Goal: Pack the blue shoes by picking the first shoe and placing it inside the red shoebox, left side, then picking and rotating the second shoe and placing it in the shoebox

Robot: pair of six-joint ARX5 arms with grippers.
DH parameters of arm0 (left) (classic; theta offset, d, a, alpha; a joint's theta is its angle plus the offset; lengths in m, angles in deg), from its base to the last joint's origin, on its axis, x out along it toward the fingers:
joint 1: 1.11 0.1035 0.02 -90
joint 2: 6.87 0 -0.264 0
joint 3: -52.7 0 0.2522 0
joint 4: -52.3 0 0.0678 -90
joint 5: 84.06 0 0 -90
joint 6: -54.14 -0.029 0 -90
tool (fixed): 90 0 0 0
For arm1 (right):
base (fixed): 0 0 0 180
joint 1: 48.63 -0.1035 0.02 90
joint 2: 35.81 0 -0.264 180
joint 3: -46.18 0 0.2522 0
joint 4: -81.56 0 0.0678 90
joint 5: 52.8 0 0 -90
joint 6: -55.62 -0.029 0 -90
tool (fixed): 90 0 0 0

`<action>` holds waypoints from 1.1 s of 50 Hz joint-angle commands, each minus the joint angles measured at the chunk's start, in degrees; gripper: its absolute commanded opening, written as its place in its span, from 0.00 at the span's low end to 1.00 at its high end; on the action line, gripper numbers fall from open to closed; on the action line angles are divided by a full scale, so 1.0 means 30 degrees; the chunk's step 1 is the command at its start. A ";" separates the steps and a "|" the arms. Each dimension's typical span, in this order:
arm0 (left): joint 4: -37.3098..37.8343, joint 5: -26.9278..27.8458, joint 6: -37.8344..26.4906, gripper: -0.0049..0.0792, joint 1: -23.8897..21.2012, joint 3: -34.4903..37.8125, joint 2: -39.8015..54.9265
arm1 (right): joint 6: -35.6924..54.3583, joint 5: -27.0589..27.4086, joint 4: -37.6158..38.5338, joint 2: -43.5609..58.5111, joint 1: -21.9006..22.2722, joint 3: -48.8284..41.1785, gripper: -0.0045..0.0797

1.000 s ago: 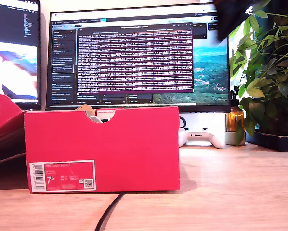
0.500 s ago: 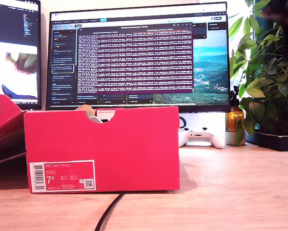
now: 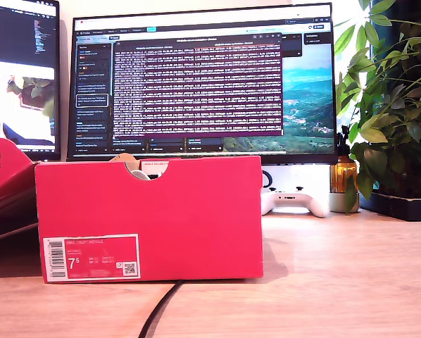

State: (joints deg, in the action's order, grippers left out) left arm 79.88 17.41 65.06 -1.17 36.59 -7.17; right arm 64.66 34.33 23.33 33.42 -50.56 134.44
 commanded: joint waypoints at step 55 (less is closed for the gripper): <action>0.3548 -0.0029 -0.0211 0.03 0.0051 -0.0197 -0.0124 | -0.1530 -0.0226 1.0819 -1.0805 0.0029 -1.2466 0.05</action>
State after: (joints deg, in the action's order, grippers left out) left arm 89.70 17.39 64.60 -1.17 34.67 -7.08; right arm 60.92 33.69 54.33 2.24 -50.56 99.34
